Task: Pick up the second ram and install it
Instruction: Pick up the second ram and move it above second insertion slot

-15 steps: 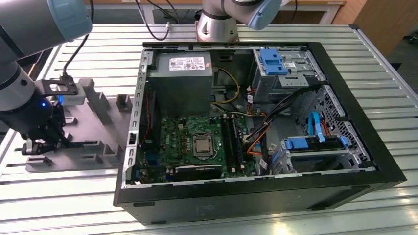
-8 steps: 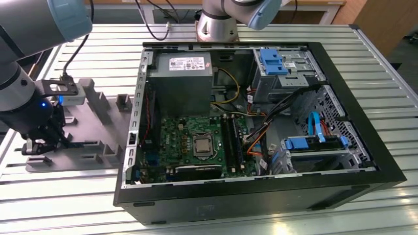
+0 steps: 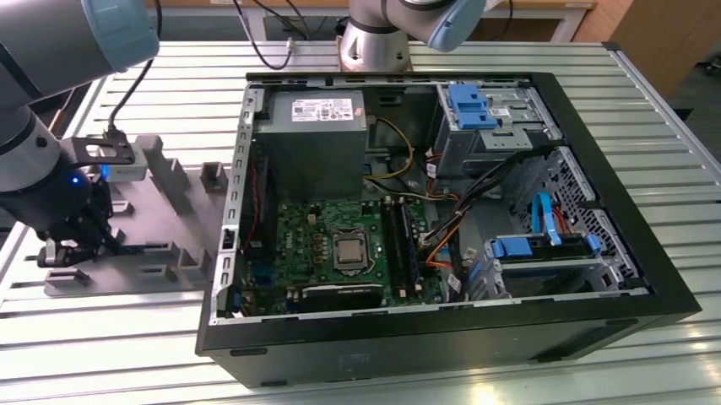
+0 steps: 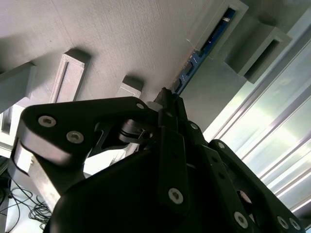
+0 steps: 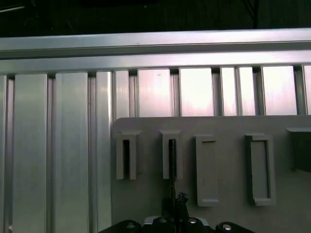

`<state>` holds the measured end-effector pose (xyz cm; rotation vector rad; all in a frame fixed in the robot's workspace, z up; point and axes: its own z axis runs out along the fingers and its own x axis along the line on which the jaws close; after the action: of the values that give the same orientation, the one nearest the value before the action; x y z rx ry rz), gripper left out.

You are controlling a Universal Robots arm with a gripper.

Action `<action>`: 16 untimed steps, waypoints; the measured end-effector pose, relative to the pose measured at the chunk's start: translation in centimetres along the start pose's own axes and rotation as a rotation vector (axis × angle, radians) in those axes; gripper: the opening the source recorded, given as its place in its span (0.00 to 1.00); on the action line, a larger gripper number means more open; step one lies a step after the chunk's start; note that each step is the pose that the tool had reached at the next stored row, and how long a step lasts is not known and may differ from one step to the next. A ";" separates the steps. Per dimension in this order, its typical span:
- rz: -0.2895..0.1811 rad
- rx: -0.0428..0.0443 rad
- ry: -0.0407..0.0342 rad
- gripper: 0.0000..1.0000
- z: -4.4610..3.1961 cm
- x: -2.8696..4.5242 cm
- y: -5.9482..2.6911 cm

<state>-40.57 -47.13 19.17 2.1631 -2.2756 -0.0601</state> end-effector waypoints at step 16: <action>0.000 -0.0007 0.0006 0.14 -3.65 -0.09 0.11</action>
<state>-40.58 -47.14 22.83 2.1625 -2.2750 -0.0602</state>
